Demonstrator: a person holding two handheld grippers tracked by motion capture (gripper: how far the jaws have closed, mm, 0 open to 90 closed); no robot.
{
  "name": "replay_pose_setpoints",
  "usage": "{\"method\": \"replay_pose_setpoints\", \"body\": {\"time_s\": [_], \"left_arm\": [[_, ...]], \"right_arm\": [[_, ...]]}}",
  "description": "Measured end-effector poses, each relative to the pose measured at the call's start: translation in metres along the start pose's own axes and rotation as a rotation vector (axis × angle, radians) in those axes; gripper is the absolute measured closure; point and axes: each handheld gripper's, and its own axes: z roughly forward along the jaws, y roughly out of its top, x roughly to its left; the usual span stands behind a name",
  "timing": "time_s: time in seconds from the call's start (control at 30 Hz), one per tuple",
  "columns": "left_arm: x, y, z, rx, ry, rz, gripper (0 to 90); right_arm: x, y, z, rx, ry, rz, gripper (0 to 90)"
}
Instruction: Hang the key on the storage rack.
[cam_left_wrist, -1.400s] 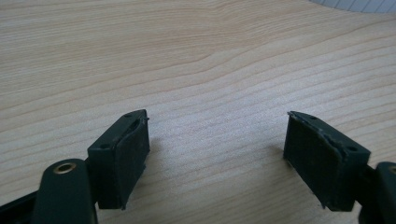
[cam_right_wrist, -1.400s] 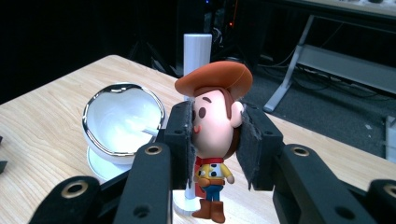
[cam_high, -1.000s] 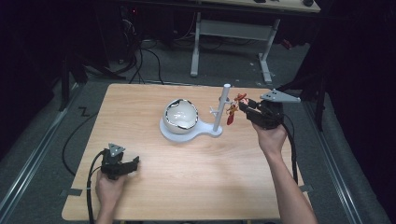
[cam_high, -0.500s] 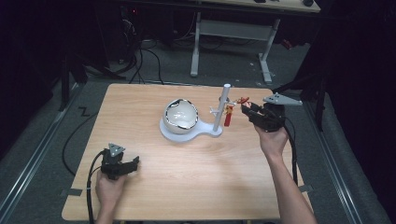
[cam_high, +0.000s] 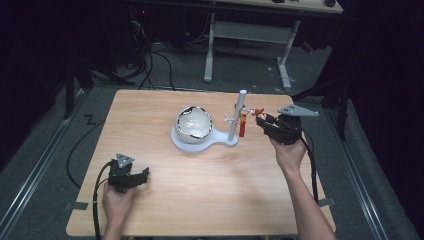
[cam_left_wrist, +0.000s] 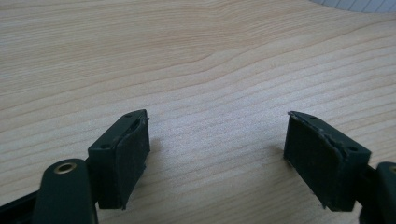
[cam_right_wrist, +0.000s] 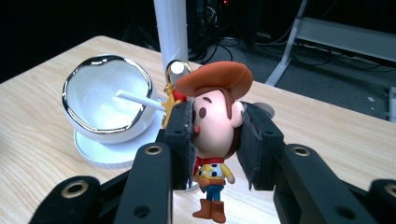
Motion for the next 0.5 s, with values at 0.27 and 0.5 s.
{"method": "replay_pose_setpoints", "body": {"time_s": [0.27, 0.5], "left_arm": [[0.000, 0.000, 0.000, 0.000, 0.000, 0.000, 22.9], [0.000, 0.000, 0.000, 0.000, 0.001, 0.000, 22.9]], "right_arm": [[0.000, -0.005, 0.002, -0.003, 0.009, 0.011, 66.9], [-0.005, -0.016, 0.003, 0.003, 0.015, 0.037, 66.9]]}}
